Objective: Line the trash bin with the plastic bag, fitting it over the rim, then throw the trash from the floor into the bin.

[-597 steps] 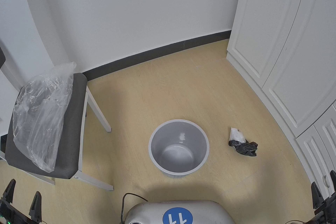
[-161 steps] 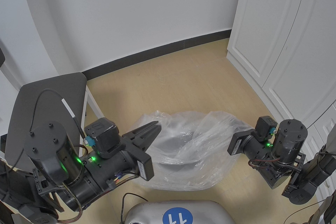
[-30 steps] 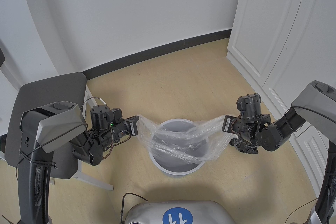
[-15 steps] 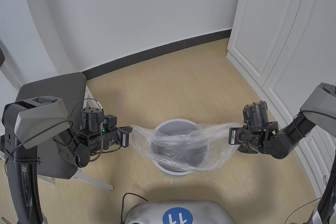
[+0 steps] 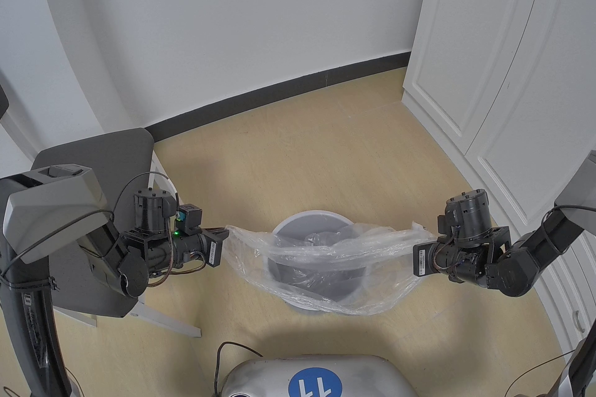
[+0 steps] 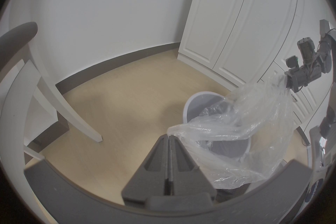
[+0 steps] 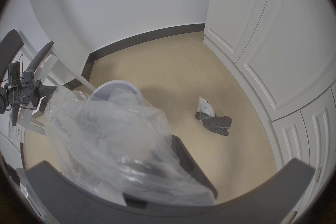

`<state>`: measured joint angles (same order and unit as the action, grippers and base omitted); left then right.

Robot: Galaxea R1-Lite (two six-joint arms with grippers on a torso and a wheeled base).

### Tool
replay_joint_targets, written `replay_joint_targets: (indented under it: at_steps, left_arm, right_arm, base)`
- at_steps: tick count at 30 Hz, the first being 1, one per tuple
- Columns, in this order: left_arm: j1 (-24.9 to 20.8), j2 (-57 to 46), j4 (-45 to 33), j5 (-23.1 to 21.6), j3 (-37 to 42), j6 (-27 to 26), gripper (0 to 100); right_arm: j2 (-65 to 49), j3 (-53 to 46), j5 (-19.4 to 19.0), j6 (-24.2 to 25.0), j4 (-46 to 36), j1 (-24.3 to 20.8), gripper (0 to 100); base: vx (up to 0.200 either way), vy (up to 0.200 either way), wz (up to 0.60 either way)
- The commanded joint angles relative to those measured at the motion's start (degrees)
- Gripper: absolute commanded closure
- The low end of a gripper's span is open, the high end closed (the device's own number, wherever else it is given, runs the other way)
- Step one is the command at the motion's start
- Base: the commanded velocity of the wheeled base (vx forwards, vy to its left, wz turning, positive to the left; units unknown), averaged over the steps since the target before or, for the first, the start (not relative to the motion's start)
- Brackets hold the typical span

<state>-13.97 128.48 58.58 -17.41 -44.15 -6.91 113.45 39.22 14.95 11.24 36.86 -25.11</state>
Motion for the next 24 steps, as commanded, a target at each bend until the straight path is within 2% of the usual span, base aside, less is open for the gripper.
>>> replay_joint_targets:
  at_steps: [1, 7, 13, 22, 24]
  left_arm:
    - [0.08, -2.62, -3.12, 0.01, 0.38, -0.73, 100]
    - [0.17, -5.43, -9.01, -0.08, 1.26, -2.93, 100]
    - [0.79, -5.87, -10.59, -0.08, 2.14, -6.71, 100]
    - [0.87, -5.69, -13.49, -0.08, 2.05, -7.15, 100]
    - [0.70, -4.55, -13.66, -0.08, 2.23, -8.82, 100]
  right_arm:
    - [-2.70, -1.16, -0.09, -0.08, -0.04, -0.29, 100]
    - [-2.35, -2.74, -0.27, -2.63, -0.04, -0.38, 100]
    - [-2.62, -4.32, -1.50, -2.98, -0.04, -1.25, 100]
    - [-0.68, -5.20, -1.76, -4.56, -0.04, -1.61, 100]
    - [0.72, -5.29, -2.29, -4.82, -0.04, -1.78, 100]
  base:
    - [0.000, 0.000, 0.00]
    - [0.000, 0.000, 0.00]
    - [0.000, 0.000, 0.00]
    - [0.000, 0.000, 0.00]
    - [0.000, 0.000, 0.00]
